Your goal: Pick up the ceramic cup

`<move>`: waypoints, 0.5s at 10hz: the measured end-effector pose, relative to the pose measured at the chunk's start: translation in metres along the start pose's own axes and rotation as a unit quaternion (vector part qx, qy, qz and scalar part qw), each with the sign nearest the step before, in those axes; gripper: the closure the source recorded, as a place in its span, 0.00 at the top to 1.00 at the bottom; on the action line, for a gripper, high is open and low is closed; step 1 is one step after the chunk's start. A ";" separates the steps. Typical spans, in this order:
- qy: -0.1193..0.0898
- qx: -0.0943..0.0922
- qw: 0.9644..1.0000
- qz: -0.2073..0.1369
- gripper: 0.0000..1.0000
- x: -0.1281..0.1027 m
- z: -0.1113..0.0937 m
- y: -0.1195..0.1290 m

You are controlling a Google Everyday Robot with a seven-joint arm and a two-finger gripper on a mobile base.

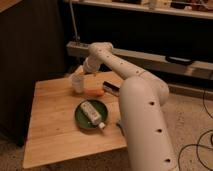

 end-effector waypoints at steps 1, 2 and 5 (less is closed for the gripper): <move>-0.008 -0.001 1.000 0.002 0.76 -0.002 0.008 0.003; -0.018 -0.001 1.000 0.000 0.74 -0.004 0.015 0.002; -0.049 0.006 0.999 -0.021 0.44 -0.016 0.036 -0.012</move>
